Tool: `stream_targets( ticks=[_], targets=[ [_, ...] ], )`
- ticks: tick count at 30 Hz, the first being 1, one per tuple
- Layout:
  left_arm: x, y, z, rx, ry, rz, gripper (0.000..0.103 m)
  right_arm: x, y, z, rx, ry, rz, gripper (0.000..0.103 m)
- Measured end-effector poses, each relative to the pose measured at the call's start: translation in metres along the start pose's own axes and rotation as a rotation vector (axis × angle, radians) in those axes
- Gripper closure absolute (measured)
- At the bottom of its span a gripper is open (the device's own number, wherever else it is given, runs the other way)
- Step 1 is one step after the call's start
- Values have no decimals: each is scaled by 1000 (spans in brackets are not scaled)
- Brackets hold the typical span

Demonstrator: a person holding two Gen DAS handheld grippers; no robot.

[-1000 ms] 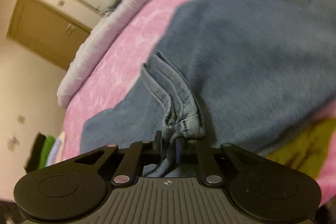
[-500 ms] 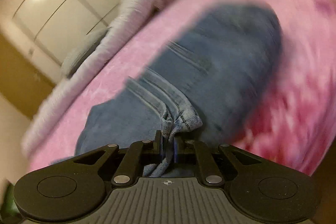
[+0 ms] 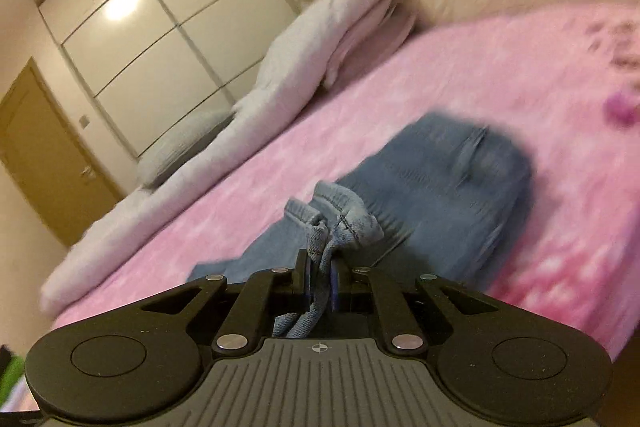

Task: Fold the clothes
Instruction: 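Lift the waistband with the right gripper and fold it over the legs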

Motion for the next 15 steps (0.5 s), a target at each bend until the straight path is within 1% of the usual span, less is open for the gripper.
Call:
stream_targets(
  ticks=[1,2,3,5,6,12,13,14,15],
  targets=[
    [-6,-1,1,-6,2,-17,89,-1,0,7,5,25,-4,95],
    [-12,-1,2,-12,5,-33,89,-9,6,19,-27,32,-48,95],
    [-18,-1,2,-15,-2,-52,89,-17,14,31,-73,31,-90,95],
    [-27,-2,5,-36,-29,-81,89,-23,18,45,-141,2,-103,95],
    [-29,-2,8,-50,-37,-88,89,-19,12,46,-123,10,-84,95],
    [-34,-10,16,-70,1,-84,89,0,-26,53,-15,60,31,95],
    [-38,-9,17,-70,-3,-86,89,-7,-24,63,-17,87,-7,94],
    [-42,-7,17,-71,-8,-88,89,-16,-19,73,-44,95,-54,94],
    [-46,-5,18,-71,-13,-89,89,-15,-13,80,-79,88,-63,94]
  ],
)
Point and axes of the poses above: each gripper's, at about its wrist camera, not at the fingertips, and x roughly against the way its jaws point, z to its right, y to its underside, the point moved 4 cm from there along -x, roughly the way its jaws point, and after that the axes turned 13 degrees about x, right-handed, at the moved point
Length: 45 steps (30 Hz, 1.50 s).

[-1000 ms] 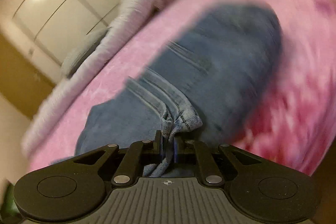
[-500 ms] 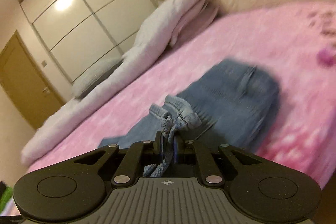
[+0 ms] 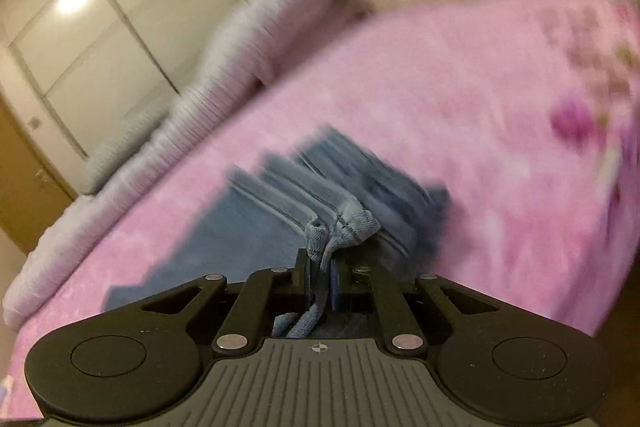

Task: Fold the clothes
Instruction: 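Lift the waistband with the right gripper and fold it over the legs, then lower the folded jeans onto the bed and open the right gripper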

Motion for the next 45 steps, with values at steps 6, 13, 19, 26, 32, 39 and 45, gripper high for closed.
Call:
stream_targets(
  ticks=[6,13,19,26,32,39,45],
  targets=[
    [-5,3,-2,27,3,1,89,5,4,7,-22,-2,-1,94],
    [0,1,-2,10,-12,-1,89,-2,-9,0,-18,-27,5,94],
    [2,1,-2,6,-11,2,89,25,-24,0,52,38,129,94],
    [-2,6,-5,20,-13,-9,89,6,-18,25,-56,0,9,94],
    [13,16,-8,11,-18,-6,89,29,-25,5,59,132,44,74],
    [27,27,-2,23,-74,2,89,46,-13,-24,139,177,41,69],
    [31,40,2,35,-125,-28,86,27,8,-57,265,111,-83,69]
  ],
)
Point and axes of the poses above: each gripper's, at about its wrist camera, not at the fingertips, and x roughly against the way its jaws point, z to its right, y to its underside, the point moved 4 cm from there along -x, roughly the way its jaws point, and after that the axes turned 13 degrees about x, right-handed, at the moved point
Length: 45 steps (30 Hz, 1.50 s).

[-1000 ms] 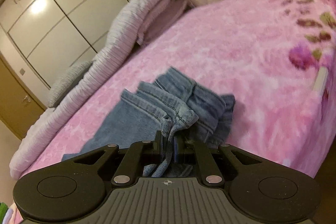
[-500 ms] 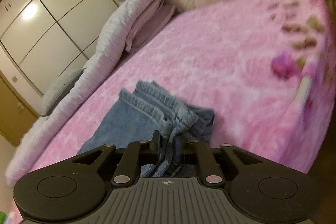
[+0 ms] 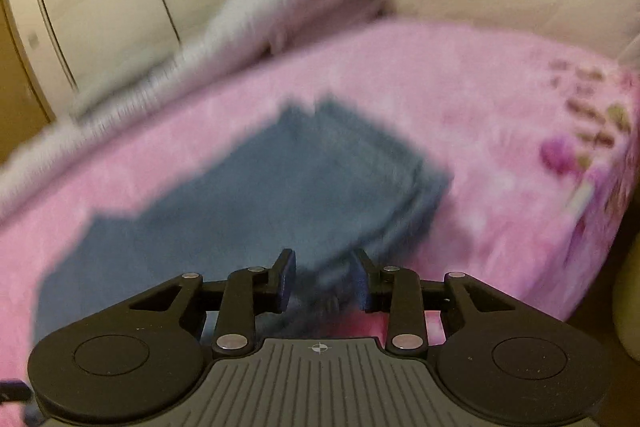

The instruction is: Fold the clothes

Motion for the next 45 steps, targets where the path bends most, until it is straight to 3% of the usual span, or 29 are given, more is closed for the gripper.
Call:
stream_targets(
  ticks=[8,19,28,33,37,45],
  targets=[
    [20,7,-3,-14,-92,16,84,32,6,-25,-9,-32,11,69],
    [76,33,3,-34,-63,92,82,123,18,-88,52,-139,102,68],
    [118,57,4,-29,-30,163,80,173,18,-110,91,-168,190,68],
    [136,66,2,-12,4,193,78,186,18,-119,113,-182,201,68],
    [140,69,-11,57,52,186,76,185,21,-127,143,-199,195,68],
    [119,65,-29,134,44,131,76,149,26,-135,175,-193,108,68]
  ],
)
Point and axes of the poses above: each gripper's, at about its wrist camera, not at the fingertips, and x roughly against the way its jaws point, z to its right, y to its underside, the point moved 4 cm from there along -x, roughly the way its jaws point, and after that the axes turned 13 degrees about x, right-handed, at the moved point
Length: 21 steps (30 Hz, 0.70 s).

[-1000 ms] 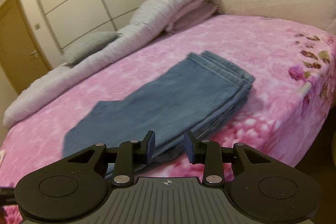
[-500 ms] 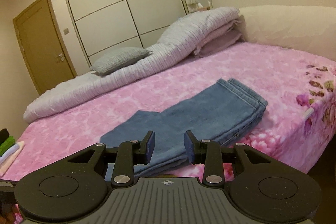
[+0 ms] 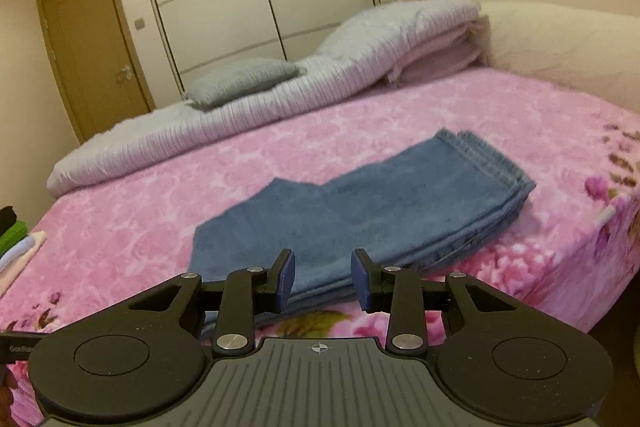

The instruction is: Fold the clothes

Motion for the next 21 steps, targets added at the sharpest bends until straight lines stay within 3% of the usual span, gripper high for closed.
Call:
stream_targets(
  ticks=[14,18,21],
  targets=[
    [-57,-14,5,23,-3,-92,76,-59,10,10,-34,2,-118,68],
    [-73,-22,-3,144,53,-126,73,-70,14,13,-3,0,-141,68],
    [-85,-27,-14,266,111,-162,73,-77,19,13,79,49,-147,67]
  ],
)
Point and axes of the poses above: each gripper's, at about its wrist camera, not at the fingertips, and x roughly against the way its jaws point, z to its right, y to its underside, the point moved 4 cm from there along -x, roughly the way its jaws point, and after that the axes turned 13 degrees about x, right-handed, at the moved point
